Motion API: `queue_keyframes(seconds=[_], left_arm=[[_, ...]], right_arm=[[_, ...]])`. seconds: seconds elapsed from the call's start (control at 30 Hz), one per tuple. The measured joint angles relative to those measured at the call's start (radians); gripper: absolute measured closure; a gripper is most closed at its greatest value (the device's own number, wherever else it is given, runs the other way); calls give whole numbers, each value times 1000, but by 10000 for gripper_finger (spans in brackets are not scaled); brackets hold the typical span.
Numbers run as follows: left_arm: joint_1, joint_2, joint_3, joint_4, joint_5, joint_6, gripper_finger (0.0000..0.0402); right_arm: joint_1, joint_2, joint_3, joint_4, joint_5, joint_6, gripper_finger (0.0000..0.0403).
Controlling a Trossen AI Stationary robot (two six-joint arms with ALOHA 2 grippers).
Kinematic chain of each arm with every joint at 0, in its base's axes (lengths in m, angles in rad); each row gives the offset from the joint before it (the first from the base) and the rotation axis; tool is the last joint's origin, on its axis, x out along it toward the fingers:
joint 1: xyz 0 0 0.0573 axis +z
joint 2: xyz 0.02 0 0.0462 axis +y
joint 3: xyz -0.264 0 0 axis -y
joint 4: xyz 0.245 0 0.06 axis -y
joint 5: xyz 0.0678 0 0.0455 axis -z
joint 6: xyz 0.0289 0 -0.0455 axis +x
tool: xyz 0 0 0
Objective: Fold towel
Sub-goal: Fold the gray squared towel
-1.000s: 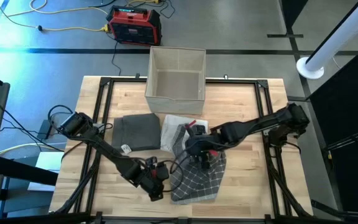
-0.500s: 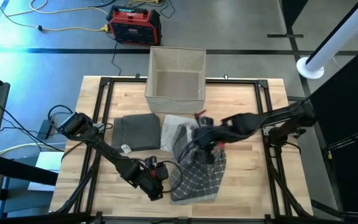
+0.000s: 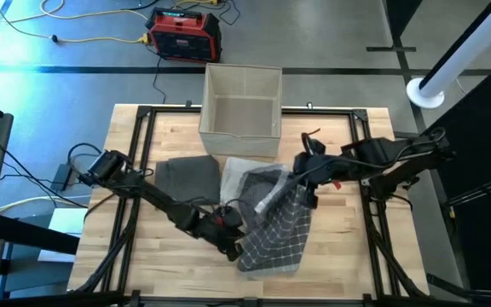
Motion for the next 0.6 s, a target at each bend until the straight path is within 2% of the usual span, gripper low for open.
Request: queue_keyframes(seconds=[0.47, 0.6], left_arm=[[-119, -8, -159, 412, -196, -65, 376], [-93, -10, -113, 339, -206, 120, 344]], right_arm=[[18, 2, 0, -16, 39, 6, 403], [18, 2, 0, -17, 37, 17, 403]])
